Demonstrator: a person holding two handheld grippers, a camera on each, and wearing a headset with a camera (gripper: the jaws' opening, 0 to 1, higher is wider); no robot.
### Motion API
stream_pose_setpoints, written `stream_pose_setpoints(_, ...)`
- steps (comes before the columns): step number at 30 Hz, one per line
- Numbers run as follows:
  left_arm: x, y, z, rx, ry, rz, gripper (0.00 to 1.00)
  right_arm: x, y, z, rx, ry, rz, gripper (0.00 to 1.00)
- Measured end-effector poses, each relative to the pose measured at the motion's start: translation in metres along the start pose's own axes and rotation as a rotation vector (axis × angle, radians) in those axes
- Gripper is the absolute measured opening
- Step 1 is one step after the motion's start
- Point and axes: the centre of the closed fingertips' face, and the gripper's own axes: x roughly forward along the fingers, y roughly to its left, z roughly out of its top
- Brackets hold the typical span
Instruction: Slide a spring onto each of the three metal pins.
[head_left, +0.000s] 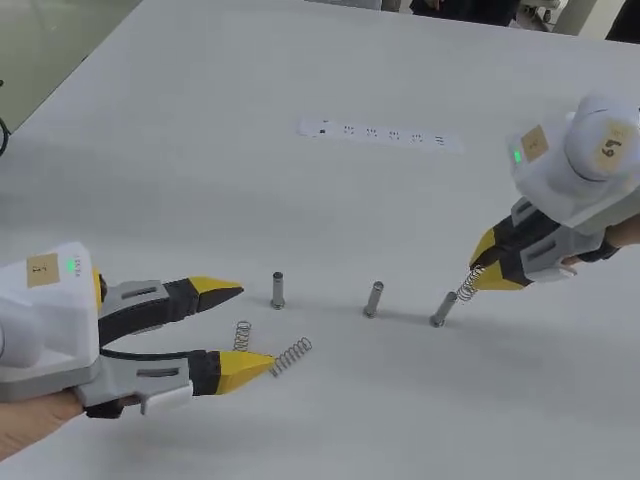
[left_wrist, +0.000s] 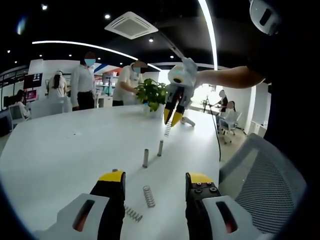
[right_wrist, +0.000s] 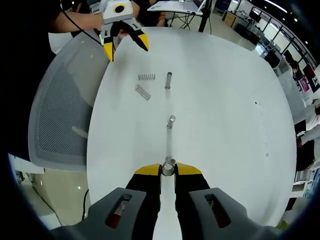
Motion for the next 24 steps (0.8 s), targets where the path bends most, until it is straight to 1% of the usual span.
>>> stream_pose_setpoints(3,-0.0006,-0.0003,-0.0007,-0.003,0.002,-0.001,0.42,0.0011,-0.0017,0.0019,-0.012,0.004,0.007,0.07)
stream_pose_setpoints(10,-0.0021,-0.0005,-0.0018,-0.007,0.006,-0.004,0.42,0.0033,-0.005,0.0002,-0.024,0.014,0.021,0.07)
stream_pose_setpoints(17,-0.0012,0.0001,0.0012,0.001,-0.004,-0.001,0.43,0.007,-0.0064,-0.0004,-0.031,0.018,0.029,0.07)
stream_pose_setpoints(24,-0.0012,0.0003,0.0007,0.004,-0.001,-0.001,0.46,0.0088,-0.0064,-0.0027,-0.035,0.025,0.033,0.07)
